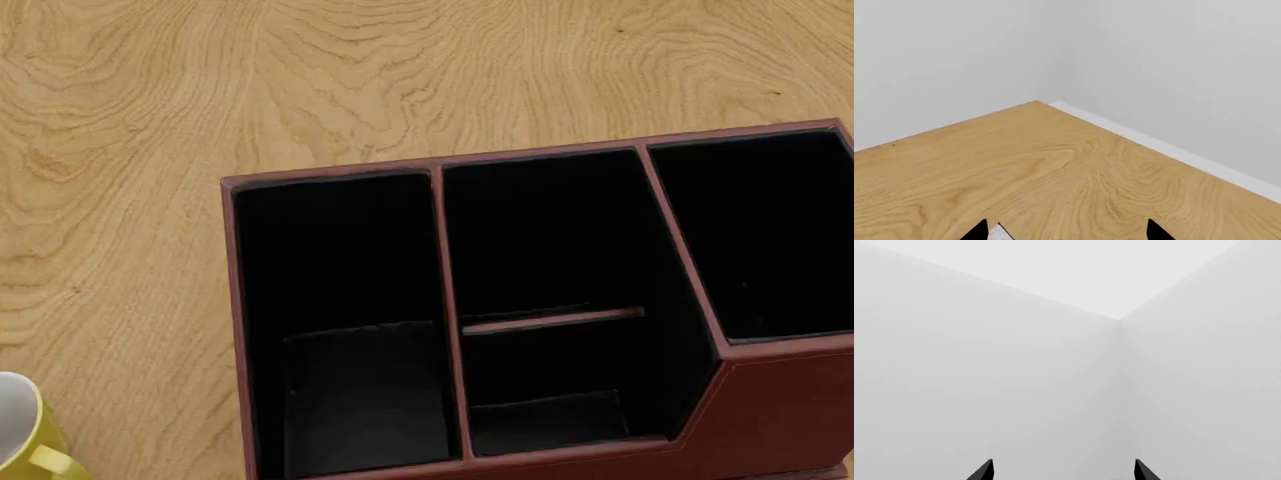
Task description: Pick up the book and place it in the back compartment of the caddy.
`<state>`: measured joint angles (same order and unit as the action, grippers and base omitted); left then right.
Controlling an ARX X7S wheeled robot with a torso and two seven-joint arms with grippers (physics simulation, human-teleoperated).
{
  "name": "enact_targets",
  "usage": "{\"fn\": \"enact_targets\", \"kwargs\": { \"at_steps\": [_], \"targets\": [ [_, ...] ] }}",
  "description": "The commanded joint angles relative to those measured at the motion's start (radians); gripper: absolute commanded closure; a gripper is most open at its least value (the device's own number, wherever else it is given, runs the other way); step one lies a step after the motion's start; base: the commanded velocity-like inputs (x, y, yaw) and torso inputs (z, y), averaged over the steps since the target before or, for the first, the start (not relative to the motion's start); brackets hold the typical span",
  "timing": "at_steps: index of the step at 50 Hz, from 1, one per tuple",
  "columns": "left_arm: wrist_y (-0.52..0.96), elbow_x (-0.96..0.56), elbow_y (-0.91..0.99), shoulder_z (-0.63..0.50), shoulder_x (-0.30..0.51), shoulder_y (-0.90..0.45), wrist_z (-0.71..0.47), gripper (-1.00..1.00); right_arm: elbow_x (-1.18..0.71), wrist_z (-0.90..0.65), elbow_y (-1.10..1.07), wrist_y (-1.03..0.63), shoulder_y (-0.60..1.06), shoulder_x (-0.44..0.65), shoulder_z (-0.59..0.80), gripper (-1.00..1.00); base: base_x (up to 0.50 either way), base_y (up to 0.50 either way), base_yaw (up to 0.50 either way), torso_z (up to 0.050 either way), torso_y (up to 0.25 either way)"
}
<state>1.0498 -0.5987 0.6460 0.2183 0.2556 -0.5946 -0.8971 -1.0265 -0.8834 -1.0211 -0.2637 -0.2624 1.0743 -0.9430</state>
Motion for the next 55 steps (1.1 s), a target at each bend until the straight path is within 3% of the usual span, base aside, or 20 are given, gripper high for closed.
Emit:
{"fn": "enact_targets", "kwargs": {
  "at_steps": [1, 31, 55],
  "targets": [
    [0.016, 0.014, -0.011, 0.032, -0.007, -0.007, -0.056, -1.0, 0.006, 0.002, 0.003, 0.01, -0.008, -0.004, 0.001, -1.0, 0.0, 0.0, 0.0, 0.0, 0.0],
    [0.103, -0.091, -0.117, 0.203, -0.084, -0.054, -0.116, -1.0, 0.022, 0.008, 0.003, 0.028, -0.028, -0.018, 0.009, -1.0, 0.0, 0.0, 0.0, 0.0, 0.0],
    [0.067, -0.078, -0.302, 0.173, -0.069, -0.114, -0.084, -1.0, 0.04, 0.02, 0.001, 0.042, -0.05, -0.037, 0.005, -1.0, 0.0, 0.0, 0.0, 0.0, 0.0]
  ]
}}
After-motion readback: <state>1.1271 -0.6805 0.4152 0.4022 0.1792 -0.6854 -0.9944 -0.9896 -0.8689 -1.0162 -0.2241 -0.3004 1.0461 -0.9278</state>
